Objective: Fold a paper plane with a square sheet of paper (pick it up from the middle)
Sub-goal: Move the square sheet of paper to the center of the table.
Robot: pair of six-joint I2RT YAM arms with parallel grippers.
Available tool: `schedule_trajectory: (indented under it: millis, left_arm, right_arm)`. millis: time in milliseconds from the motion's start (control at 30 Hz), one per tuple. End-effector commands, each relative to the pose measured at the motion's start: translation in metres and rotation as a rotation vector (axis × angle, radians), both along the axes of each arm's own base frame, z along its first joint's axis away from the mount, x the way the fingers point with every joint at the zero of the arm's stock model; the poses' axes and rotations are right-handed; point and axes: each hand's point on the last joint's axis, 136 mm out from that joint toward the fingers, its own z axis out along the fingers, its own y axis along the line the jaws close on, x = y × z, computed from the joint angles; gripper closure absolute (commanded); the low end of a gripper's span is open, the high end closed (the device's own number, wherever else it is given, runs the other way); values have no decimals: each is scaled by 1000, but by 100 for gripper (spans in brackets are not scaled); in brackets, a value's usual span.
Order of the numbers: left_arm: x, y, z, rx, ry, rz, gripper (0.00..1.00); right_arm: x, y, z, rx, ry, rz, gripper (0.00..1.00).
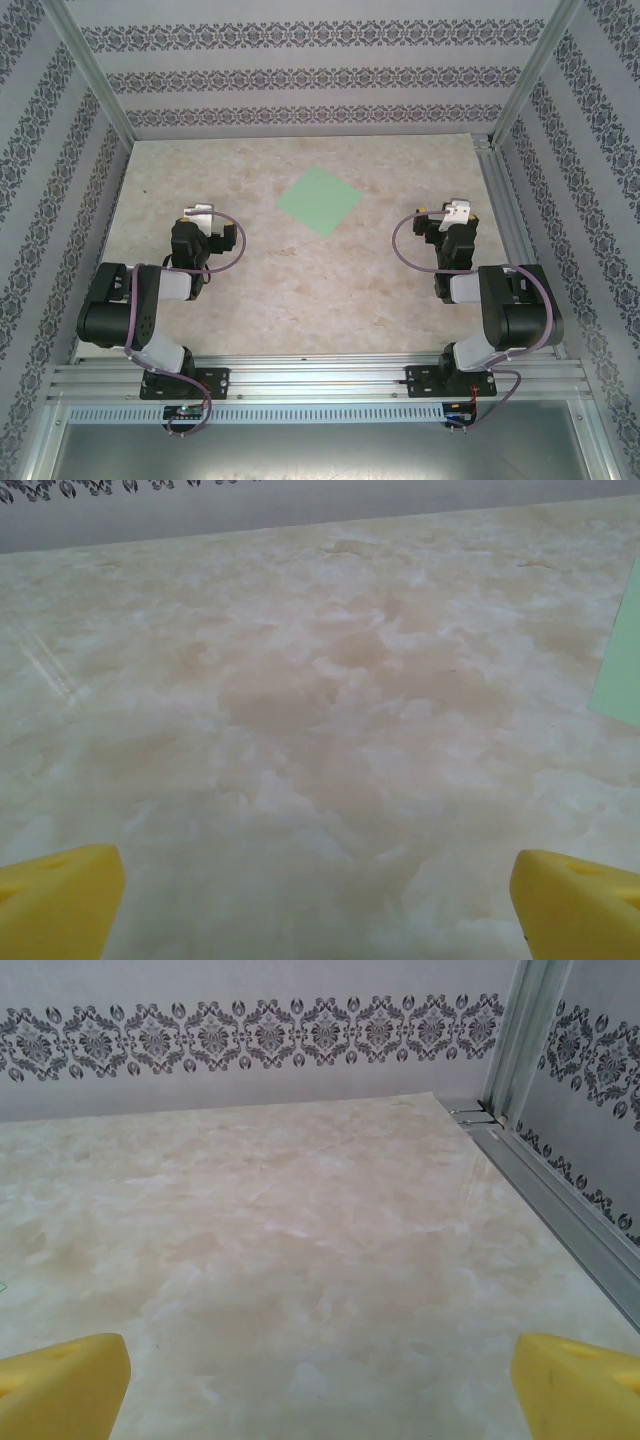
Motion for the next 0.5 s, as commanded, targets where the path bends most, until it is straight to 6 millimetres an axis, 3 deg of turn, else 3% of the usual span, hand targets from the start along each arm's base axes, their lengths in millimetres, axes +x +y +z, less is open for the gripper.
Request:
schedule_trajectory:
  millis: [0, 467]
  left_arm:
    - [7, 1, 17, 2, -62, -4, 0]
    - [7, 1, 17, 2, -62, -5, 0]
  right_arm:
    - [5, 5, 11, 0, -38, 38, 2]
    - [5, -3, 11, 21, -39, 6, 2]
